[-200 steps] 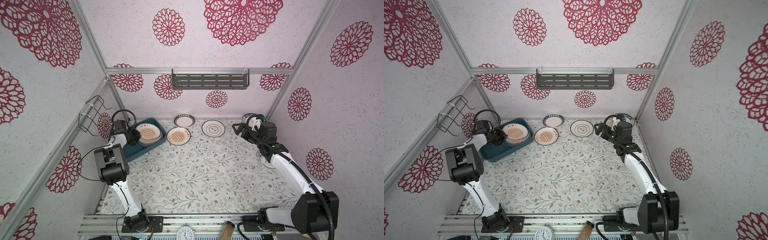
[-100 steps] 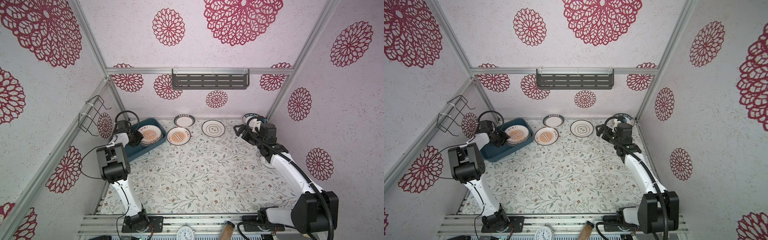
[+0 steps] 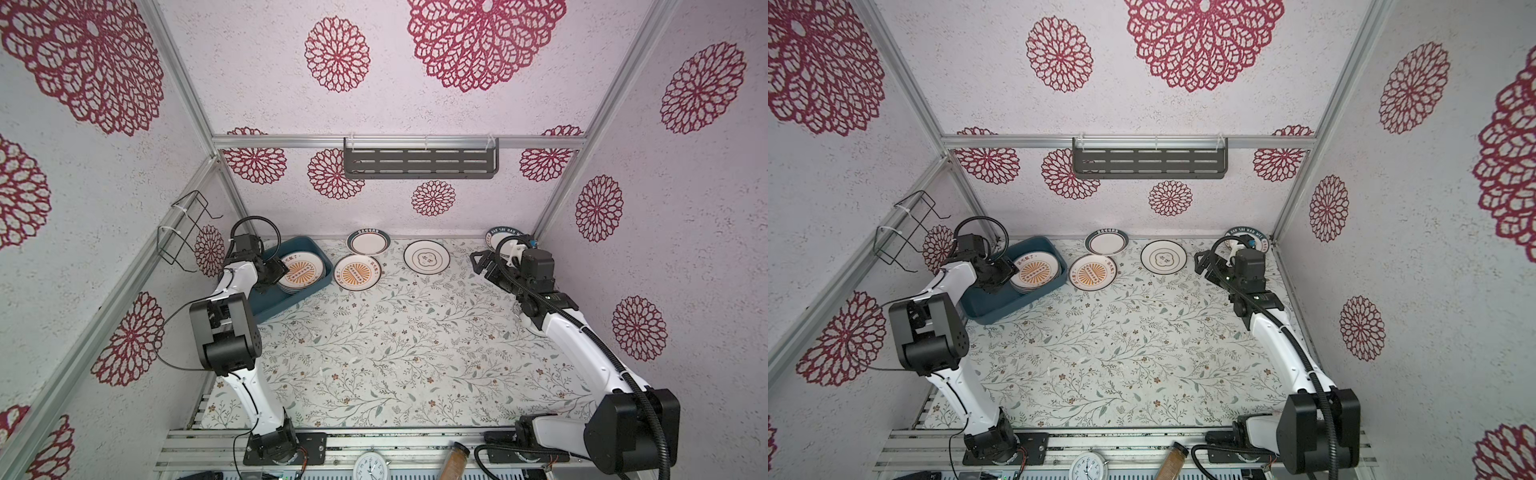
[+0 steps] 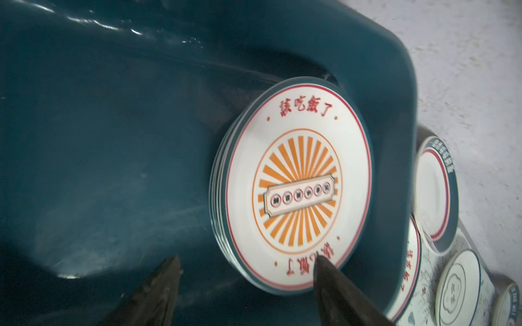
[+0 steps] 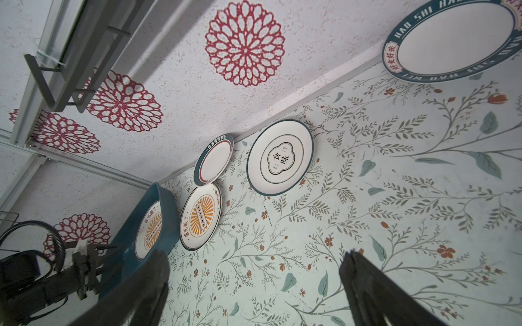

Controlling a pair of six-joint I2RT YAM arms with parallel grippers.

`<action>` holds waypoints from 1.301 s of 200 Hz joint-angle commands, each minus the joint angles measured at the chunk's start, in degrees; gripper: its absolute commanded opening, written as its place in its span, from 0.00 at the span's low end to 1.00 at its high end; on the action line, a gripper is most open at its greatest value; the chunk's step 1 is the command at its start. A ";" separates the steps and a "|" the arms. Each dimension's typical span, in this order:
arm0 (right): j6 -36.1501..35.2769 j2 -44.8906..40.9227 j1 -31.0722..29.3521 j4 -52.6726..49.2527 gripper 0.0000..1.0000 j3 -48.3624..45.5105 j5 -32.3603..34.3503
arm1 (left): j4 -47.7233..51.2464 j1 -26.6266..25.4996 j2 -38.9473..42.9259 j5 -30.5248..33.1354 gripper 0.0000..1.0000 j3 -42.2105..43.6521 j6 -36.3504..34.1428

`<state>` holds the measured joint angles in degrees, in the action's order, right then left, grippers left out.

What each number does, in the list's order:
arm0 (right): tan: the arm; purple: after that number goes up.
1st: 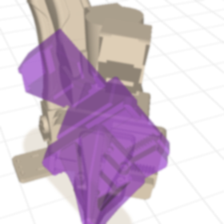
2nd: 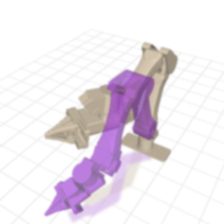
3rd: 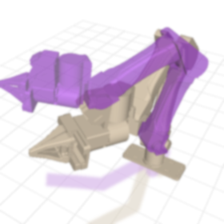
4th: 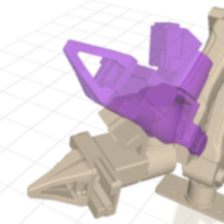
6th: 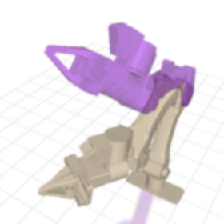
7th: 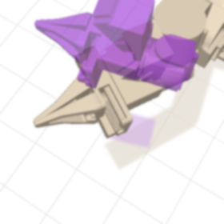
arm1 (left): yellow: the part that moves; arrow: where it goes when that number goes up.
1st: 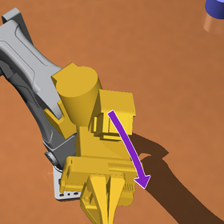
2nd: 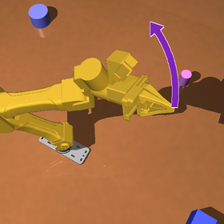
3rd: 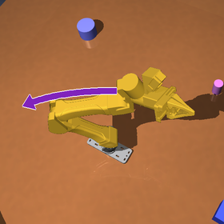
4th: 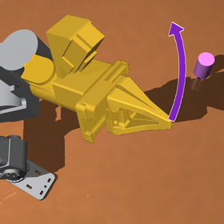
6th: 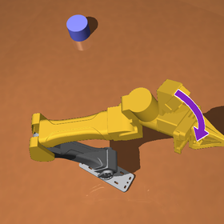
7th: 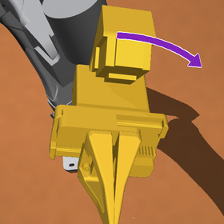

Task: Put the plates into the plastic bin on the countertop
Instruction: 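Lower the sunburst plate against the stacked plates and open the left gripper, then move the left gripper out of the bin while the right approaches the green-rimmed plate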

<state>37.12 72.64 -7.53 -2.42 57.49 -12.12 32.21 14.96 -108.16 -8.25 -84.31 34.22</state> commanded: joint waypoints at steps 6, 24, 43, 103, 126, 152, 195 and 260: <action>1.58 -0.78 0.24 2.30 0.99 -0.04 1.71 | -3.78 -2.77 8.71 3.34 0.85 3.23 -3.22; 2.14 -0.13 0.23 2.92 0.99 -0.18 2.48 | -5.37 -4.71 13.23 3.34 0.88 6.13 -3.74; 2.81 0.74 0.23 3.98 0.99 -0.91 4.26 | -9.48 -7.69 18.98 2.55 0.95 10.49 -3.85; 5.84 7.66 0.98 7.06 0.99 -1.28 9.19 | -24.63 -21.40 31.60 4.02 0.97 22.42 0.77; 6.97 11.51 2.23 8.21 0.99 0.30 11.80 | -27.71 -27.04 33.96 5.50 0.97 24.21 -0.03; 10.00 17.68 5.30 10.17 0.99 3.03 11.62 | -32.35 -31.31 35.86 5.55 0.97 26.91 1.47; 18.25 30.31 10.08 11.51 0.98 11.09 8.42 | -36.05 -37.68 34.90 6.68 0.97 28.47 2.28; 25.26 42.52 13.55 15.77 0.94 19.55 10.61 | -41.94 -43.20 25.21 6.24 0.97 24.93 2.26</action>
<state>58.30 113.45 5.13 9.43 73.67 -3.18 -6.04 -26.15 -80.42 -1.98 -56.55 37.54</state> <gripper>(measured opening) 0.947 0.971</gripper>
